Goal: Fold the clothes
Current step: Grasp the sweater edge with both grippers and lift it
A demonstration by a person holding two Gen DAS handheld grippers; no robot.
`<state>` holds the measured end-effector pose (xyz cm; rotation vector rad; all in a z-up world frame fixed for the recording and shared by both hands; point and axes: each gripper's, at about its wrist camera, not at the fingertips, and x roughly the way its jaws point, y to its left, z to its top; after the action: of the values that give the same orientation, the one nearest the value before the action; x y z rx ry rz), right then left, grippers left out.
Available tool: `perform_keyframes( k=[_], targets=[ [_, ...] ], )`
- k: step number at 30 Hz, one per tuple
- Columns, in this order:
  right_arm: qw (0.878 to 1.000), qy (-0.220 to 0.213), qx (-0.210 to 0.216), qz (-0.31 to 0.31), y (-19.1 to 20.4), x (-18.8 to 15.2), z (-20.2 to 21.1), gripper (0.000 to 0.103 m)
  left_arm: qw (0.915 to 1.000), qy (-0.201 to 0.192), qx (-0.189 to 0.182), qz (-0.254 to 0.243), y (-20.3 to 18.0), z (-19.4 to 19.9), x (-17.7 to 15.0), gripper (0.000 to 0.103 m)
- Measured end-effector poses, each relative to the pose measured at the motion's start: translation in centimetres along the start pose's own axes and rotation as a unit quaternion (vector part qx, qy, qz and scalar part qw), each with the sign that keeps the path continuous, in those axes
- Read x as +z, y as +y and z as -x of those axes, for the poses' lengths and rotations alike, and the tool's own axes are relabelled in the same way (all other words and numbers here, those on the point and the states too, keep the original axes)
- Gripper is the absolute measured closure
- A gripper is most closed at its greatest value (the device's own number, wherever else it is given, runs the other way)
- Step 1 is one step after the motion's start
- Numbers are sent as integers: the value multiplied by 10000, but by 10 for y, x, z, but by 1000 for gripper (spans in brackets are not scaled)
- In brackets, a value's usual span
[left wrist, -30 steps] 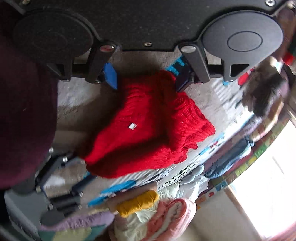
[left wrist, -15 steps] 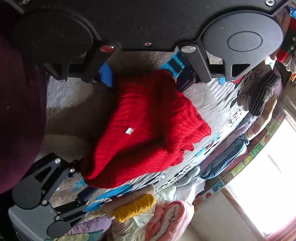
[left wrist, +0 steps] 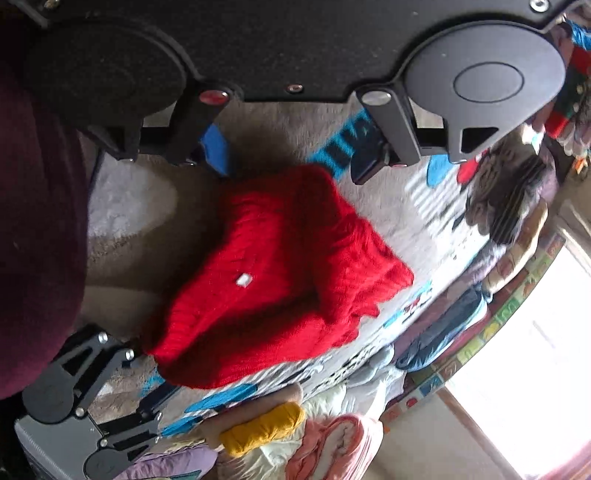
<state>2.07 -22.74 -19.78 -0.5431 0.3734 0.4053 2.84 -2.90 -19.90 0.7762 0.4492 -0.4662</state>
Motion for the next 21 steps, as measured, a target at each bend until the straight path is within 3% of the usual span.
perform_keyframes(
  k=[6, 12, 14, 16, 21],
  targets=[
    [9999, -74, 14, 132, 7, 4, -3, 54, 9996, -282, -21, -27, 7, -8, 0, 52],
    [9997, -155, -2, 205, 8, 7, -1, 58, 9991, -361, -13, 240, 7, 0, -8, 54],
    [9997, -166, 82, 173, 7, 7, -1, 65, 9991, -402, 3, 147, 5, -2, -5, 57],
    [9997, -147, 170, 116, 7, 8, -3, 74, 9990, -407, -44, 182, 7, -6, -1, 68],
    [9991, -167, 318, -203, -1, 17, 0, 83, 9958, -455, -124, 783, 26, 3, 11, 74]
  ],
)
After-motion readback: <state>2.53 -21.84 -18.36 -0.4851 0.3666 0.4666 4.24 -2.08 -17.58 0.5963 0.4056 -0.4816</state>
